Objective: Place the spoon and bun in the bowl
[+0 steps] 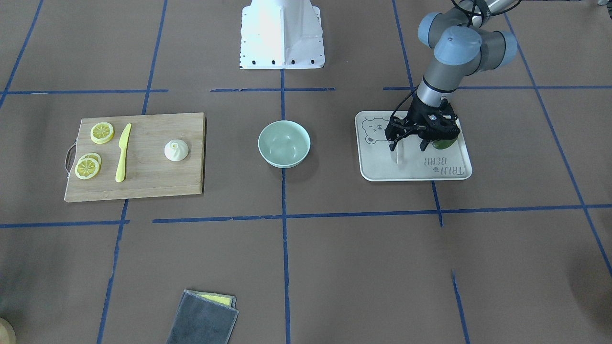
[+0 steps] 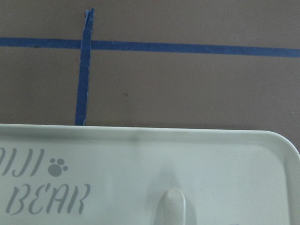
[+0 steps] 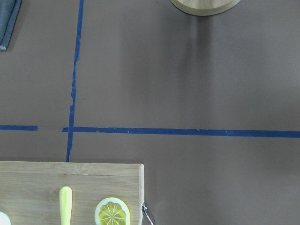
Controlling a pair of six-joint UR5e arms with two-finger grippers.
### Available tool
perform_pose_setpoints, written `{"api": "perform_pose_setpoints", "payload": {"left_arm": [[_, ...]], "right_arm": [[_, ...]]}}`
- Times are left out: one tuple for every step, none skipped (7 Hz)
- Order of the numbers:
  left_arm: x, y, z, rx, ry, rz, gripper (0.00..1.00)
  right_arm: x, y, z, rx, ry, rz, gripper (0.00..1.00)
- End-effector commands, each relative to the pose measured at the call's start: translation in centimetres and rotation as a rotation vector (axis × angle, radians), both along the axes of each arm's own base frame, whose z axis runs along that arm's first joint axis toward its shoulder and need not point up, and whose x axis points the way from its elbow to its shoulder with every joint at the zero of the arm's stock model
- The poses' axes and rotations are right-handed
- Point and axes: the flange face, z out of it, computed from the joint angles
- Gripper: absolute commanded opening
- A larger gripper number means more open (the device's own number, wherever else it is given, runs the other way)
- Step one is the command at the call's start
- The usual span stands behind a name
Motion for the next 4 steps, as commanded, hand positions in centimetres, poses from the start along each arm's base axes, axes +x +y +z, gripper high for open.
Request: {"api": "perform_pose_setpoints", "payload": {"left_arm": [[1.1, 0.0, 0.8, -0.009, -0.018, 0.0, 0.78], [1.1, 0.0, 0.7, -0.008, -0.017, 0.0, 0.7], [1.1, 0.0, 0.7, -0.008, -0.017, 0.0, 0.63], [0.9, 0.1, 0.2, -0.005, -0.01, -0.001, 0.55]], "right_arm": [[-0.4, 0.0, -0.6, 0.003, -0.002, -0.004, 1.0], [-0.6, -0.1, -0.7, 0.006, -0.001, -0.008, 1.0], [-1.1, -0.2, -0.8, 0.009, 0.006, -0.011, 1.0], [-1.8, -0.4, -1.1, -0.009, 0.006, -0.002, 1.0]]}}
